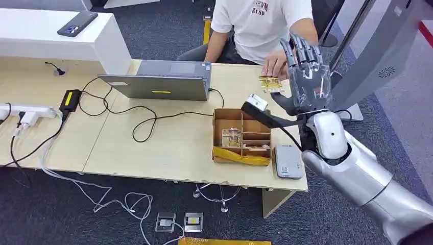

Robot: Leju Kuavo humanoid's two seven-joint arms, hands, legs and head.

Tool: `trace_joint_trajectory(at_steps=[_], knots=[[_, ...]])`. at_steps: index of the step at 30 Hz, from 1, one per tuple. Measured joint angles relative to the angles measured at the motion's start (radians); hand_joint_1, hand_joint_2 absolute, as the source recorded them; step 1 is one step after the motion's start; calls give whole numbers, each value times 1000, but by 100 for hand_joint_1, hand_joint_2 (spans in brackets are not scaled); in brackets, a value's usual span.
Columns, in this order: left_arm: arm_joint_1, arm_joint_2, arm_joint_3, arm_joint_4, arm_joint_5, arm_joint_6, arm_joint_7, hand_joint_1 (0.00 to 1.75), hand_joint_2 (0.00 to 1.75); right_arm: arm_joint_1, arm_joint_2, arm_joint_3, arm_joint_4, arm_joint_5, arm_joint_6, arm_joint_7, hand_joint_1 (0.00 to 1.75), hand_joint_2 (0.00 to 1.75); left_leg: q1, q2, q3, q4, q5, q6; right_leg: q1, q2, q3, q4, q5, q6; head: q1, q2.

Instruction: Pass the card to the sensor for recognition and then transmit it.

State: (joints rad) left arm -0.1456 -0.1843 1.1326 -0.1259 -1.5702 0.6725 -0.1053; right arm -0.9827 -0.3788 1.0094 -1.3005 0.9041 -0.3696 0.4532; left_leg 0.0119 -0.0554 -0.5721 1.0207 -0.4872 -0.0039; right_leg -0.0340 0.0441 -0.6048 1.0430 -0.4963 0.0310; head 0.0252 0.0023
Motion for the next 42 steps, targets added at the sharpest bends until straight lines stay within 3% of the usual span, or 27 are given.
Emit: trace_joint_trajectory(at_steps=[2, 3, 4, 5, 12, 25, 42], knots=[[0, 2, 0, 0, 0, 0, 0, 0, 0, -1, 0, 7, 3, -2, 0, 0, 0, 175, 0, 0, 0, 0, 0, 0, 0, 0, 0, 0, 0, 0, 0, 0], [0, 2, 0, 1, 0, 0, 0, 0, 0, -1, 0, 11, 5, -2, 2, 1, 23, 175, 0, 0, 0, 0, 0, 0, 0, 0, 0, 0, 0, 0, 0, 0], [0, 3, 0, 4, 0, 0, 0, 0, 0, -1, 0, 13, 6, -2, 2, 2, 147, 175, 0, 0, 0, 0, 0, 0, 0, 0, 0, 0, 0, 0, 0, 0], [0, 3, 0, 6, 0, 0, 0, 0, 0, -3, 0, 17, 8, -2, 5, 2, 175, 175, 0, 0, 0, 0, 0, 0, 0, 0, 0, 0, 0, 0, 0, 0], [0, 5, 0, 6, 0, 0, 0, 0, 0, -5, 0, 27, 10, -17, 51, 8, 175, 175, 0, 0, 0, 0, 0, 0, 0, 1, 0, 0, 0, 0, 0, 0], [0, 8, -1, 6, 0, 0, 0, 0, 0, -9, 0, 43, 10, -19, 61, 14, 175, 175, 0, 1, 0, 0, 0, 0, 0, 1, 0, 0, 0, 0, 0, 0], [0, 9, 1, 6, 3, 0, -2, 0, 0, 10, 3, 52, 31, -83, 18, 2, 175, 175, 0, 1, 0, 0, 0, 0, 0, 1, -1, 0, 0, 0, 0, 0]])
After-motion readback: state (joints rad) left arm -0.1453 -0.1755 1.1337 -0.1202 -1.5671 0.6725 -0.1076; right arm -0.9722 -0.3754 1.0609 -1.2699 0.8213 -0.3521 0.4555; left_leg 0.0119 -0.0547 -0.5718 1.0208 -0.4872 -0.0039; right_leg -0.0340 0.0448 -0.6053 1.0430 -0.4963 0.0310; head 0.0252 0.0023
